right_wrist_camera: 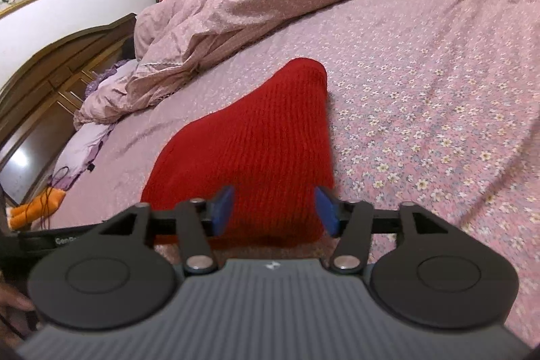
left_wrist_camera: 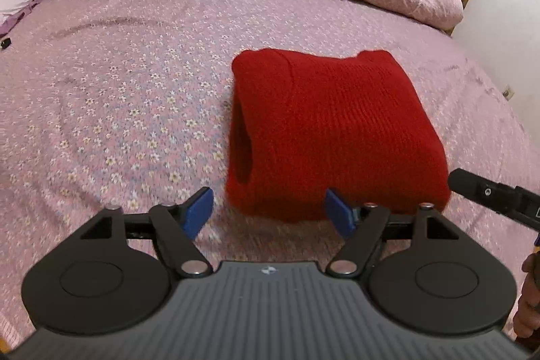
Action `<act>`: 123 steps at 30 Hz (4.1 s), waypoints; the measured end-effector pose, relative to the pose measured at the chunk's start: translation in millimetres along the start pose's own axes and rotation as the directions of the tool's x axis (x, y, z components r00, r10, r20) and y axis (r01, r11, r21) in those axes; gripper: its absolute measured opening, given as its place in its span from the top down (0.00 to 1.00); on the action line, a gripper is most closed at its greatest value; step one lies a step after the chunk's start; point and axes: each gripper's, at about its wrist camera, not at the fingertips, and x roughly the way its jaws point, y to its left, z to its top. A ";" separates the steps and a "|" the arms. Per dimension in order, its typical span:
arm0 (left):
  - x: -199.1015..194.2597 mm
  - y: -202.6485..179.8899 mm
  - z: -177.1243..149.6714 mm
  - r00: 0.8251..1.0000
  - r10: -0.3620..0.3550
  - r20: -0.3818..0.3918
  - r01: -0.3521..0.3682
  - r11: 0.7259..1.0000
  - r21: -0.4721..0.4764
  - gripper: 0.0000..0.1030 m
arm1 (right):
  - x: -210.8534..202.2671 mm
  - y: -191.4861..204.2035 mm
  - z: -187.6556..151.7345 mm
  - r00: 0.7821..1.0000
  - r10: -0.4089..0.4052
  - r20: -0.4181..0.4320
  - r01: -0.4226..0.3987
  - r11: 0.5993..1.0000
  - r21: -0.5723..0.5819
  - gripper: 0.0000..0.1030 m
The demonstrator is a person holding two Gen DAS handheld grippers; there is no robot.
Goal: Fold small clothes
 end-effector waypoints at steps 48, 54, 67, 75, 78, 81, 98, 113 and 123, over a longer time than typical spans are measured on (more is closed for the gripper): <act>5.4 -21.8 -25.8 0.994 0.075 -0.084 -0.071 0.996 0.047 0.09 | -7.2 26.0 -32.1 0.989 -0.111 -0.101 0.100 0.989 -0.105 0.26; 5.5 -22.5 -27.5 0.993 0.079 -0.083 -0.075 0.996 0.051 0.09 | -7.1 26.1 -32.1 0.989 -0.110 -0.101 0.100 0.989 -0.106 0.26; 2.6 -27.1 -27.9 0.995 0.079 -0.062 -0.075 0.994 0.076 0.09 | -7.1 26.2 -32.0 0.989 -0.111 -0.101 0.100 0.989 -0.106 0.26; 2.2 -27.4 -27.7 0.995 0.083 -0.063 -0.078 0.994 0.081 0.09 | -7.1 26.6 -31.8 0.989 -0.111 -0.102 0.100 0.989 -0.107 0.26; 2.1 -27.8 -27.4 0.994 0.084 -0.064 -0.079 0.994 0.082 0.09 | -7.1 26.8 -31.8 0.989 -0.111 -0.102 0.101 0.989 -0.106 0.26; 2.3 -27.8 -27.4 0.994 0.084 -0.063 -0.079 0.993 0.083 0.09 | -7.1 27.0 -31.6 0.989 -0.111 -0.102 0.101 0.989 -0.106 0.26; 3.0 -29.0 -27.2 0.994 0.085 -0.065 -0.079 0.993 0.086 0.09 | -6.8 27.6 -31.9 0.988 -0.112 -0.102 0.101 0.989 -0.108 0.26; 3.3 -29.6 -27.6 0.994 0.086 -0.065 -0.080 0.993 0.086 0.09 | -6.7 28.2 -33.1 0.988 -0.113 -0.103 0.102 0.989 -0.109 0.26; 3.2 -30.9 -27.8 0.994 0.086 -0.067 -0.080 0.993 0.087 0.09 | -6.8 28.4 -33.0 0.988 -0.113 -0.103 0.101 0.989 -0.110 0.26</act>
